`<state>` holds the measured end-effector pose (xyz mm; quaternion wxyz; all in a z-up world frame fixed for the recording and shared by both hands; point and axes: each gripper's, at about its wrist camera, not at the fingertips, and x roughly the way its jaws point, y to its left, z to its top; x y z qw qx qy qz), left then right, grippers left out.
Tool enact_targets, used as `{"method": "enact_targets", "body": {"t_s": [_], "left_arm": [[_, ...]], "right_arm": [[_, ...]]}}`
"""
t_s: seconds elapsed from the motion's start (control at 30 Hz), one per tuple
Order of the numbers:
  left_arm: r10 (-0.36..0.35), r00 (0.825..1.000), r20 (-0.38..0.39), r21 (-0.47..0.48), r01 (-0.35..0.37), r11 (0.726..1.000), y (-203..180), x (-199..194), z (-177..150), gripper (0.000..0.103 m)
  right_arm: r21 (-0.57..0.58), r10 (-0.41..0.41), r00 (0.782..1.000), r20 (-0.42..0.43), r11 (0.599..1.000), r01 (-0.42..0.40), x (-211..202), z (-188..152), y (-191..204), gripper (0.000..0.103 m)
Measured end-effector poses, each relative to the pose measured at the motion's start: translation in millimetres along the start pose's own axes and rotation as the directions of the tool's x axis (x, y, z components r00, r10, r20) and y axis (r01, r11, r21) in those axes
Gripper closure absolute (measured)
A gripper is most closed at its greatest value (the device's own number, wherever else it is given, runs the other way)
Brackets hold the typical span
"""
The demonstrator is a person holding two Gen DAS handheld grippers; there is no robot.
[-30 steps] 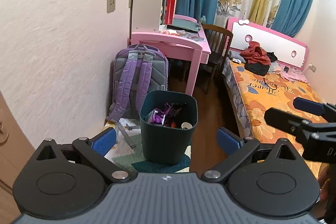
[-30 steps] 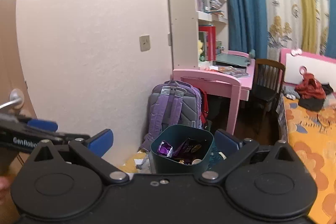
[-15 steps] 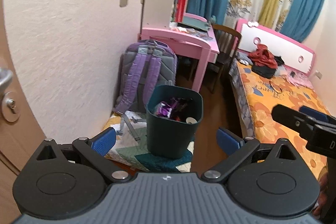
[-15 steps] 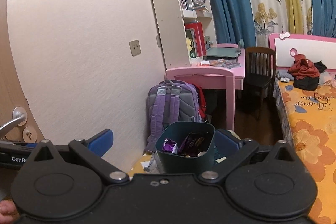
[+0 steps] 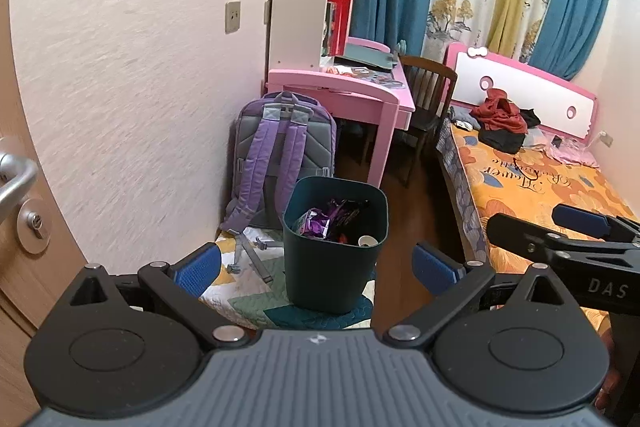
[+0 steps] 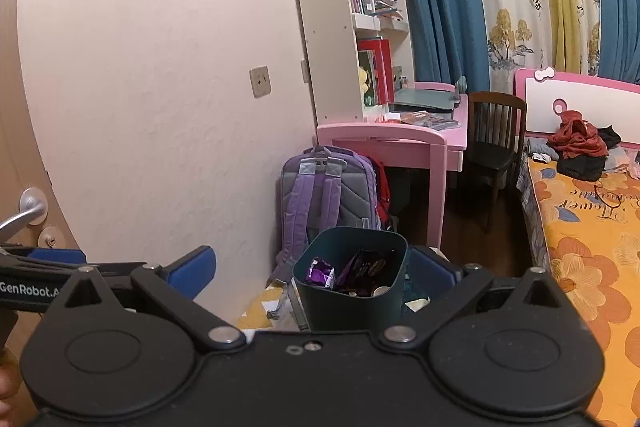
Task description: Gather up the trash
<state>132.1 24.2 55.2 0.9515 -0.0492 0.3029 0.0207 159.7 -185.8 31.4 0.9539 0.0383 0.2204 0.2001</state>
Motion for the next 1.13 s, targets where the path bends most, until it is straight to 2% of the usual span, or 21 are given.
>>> {"method": "enact_targets", "body": {"t_s": [0.3, 0.7, 1.13], "left_arm": [[0.008, 1.0, -0.018, -0.015, -0.009, 1.0, -0.4, -1.7, 3.1, 0.001], [0.011, 0.998, -0.063, -0.035, -0.013, 0.999, 3.4, 2.7, -3.8, 0.001], [0.008, 0.996, -0.084, -0.047, -0.012, 0.999, 6.6, 8.8, -3.5, 0.001]], "right_arm": [[-0.005, 0.0, 1.0, -0.013, 1.0, 0.0, -0.1, 4.1, 2.8, 0.0], [0.014, 0.011, 0.997, -0.075, 1.0, -0.01, 2.9, -4.2, -0.6, 0.0], [0.006, 0.003, 0.996, -0.093, 1.0, -0.003, 6.5, -8.6, 0.8, 0.0]]}}
